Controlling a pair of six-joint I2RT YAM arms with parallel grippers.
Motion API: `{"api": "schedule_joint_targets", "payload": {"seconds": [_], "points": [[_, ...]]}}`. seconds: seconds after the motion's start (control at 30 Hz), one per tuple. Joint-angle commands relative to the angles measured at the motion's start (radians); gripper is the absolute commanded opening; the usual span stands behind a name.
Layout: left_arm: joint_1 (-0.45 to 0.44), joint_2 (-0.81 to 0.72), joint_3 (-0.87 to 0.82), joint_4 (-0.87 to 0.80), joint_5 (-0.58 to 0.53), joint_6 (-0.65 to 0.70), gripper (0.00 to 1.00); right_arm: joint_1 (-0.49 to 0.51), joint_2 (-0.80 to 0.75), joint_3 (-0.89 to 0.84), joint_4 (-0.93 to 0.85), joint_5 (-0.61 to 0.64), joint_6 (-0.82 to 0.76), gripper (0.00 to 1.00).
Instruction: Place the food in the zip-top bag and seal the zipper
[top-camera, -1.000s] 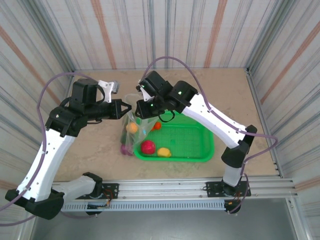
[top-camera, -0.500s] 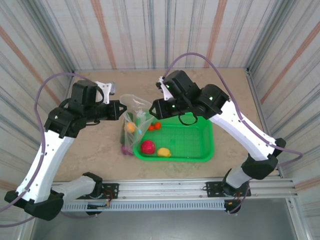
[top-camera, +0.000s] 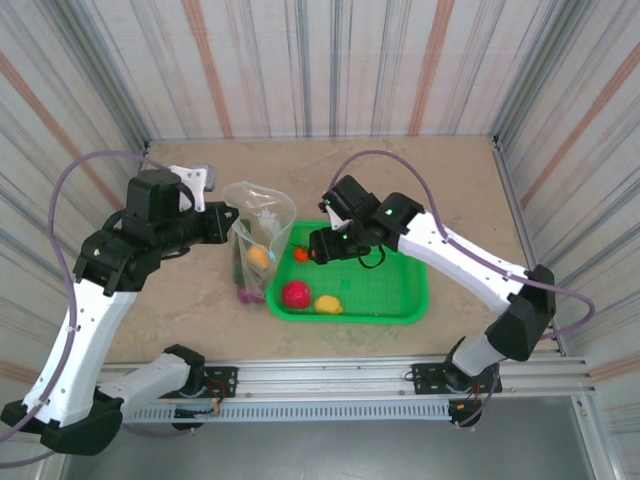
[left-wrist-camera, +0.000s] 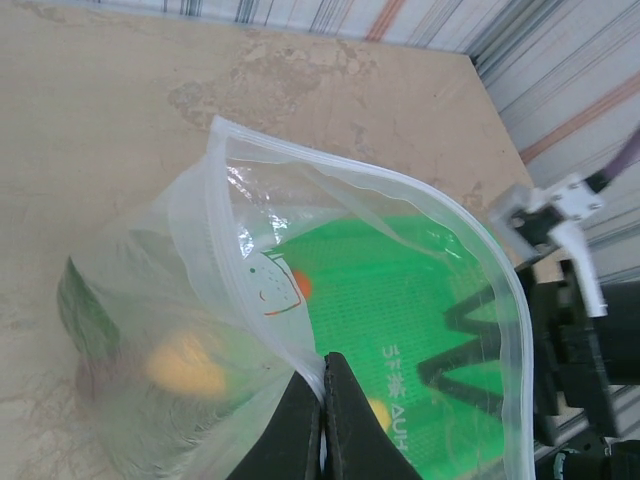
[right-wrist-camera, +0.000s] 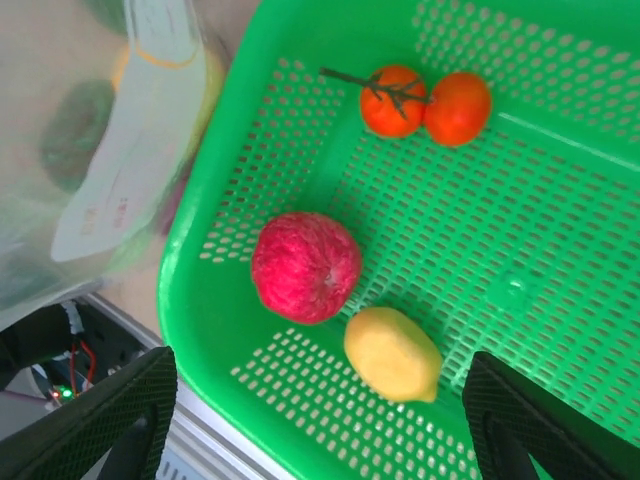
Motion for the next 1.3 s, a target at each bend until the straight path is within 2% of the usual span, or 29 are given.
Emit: {"api": "schedule_joint_targets", "payload": {"seconds": [0.0, 0.5, 0.77, 1.27], "points": [[0.001, -0.019, -0.004, 0.039, -0.018, 0.012, 0.00, 0.025, 0.069, -0.031, 0.095, -0.095, 0.020, 0.81], [0.047, -0.059, -0.044, 0.045, 0.020, 0.017, 0.00, 0.037, 0.245, -0.152, 0.324, -0.273, 0.098, 0.83], [0.057, -0.063, -0.064, 0.063, 0.047, 0.010, 0.00, 0.038, 0.316, -0.181, 0.364, -0.279, 0.107, 0.77], [0.072, -0.051, -0.068, 0.075, 0.091, 0.004, 0.00, 0.044, 0.407, -0.188, 0.377, -0.286, 0.110, 0.83]]}}
